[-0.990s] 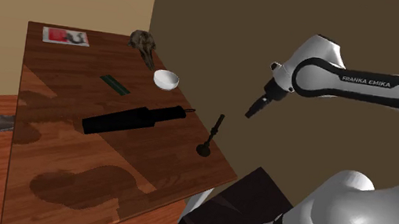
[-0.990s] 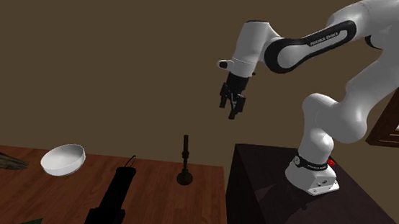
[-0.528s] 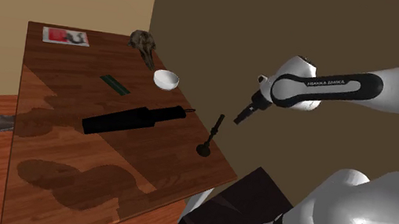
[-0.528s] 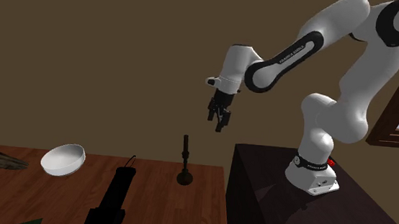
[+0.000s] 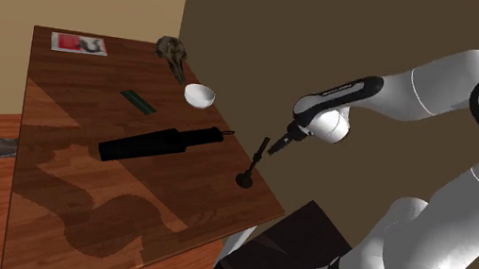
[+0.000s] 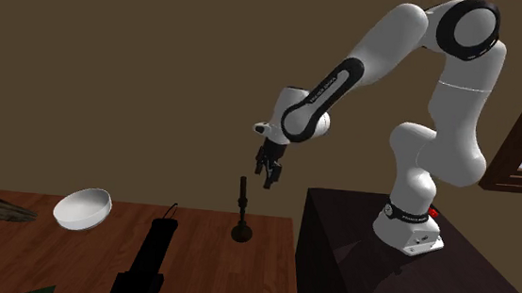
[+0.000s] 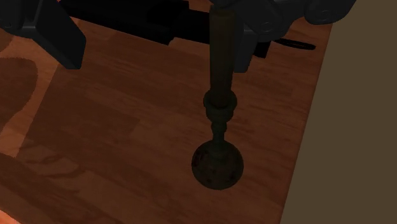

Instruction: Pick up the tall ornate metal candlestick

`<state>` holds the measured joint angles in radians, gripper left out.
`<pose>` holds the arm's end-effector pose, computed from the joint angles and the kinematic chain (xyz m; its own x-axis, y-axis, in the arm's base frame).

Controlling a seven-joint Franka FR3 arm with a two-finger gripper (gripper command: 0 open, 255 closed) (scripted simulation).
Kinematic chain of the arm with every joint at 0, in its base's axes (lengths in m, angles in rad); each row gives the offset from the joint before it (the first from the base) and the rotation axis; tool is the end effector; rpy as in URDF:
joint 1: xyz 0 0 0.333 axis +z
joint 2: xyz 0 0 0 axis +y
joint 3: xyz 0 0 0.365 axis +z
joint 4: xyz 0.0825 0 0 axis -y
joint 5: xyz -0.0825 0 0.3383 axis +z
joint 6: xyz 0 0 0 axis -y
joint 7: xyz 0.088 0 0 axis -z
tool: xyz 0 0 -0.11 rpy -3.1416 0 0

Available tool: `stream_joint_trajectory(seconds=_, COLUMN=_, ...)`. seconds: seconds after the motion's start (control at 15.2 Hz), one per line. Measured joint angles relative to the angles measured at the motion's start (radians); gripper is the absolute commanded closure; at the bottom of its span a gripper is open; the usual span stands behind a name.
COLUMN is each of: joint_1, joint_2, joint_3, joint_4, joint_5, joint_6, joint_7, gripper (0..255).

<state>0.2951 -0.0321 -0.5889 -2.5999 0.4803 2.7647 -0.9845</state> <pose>0.4037 -0.1426 0.3653 0.9270 0.2379 0.2900 0.2605 -0.9646 -0.0413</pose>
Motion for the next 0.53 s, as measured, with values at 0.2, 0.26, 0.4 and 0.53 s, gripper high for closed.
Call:
stream_joint_trajectory(seconds=0.2, joint_1=-0.001, joint_2=0.147, joint_3=0.013, joint_4=0.084, joint_5=0.303, joint_6=-0.005, joint_7=-0.266, gripper=0)
stream_joint_trajectory(seconds=0.26, joint_1=-0.022, joint_2=0.209, joint_3=0.040, joint_4=0.125, joint_5=0.407, joint_6=-0.011, joint_7=-0.352, gripper=0)
stream_joint_trajectory(seconds=0.4, joint_1=-0.075, joint_2=0.313, joint_3=0.100, joint_4=0.192, joint_5=0.577, joint_6=-0.021, joint_7=-0.497, gripper=0)
stream_joint_trajectory(seconds=0.53, joint_1=-0.122, joint_2=0.386, joint_3=0.137, joint_4=0.247, joint_5=0.676, joint_6=-0.036, joint_7=-0.592, gripper=0)
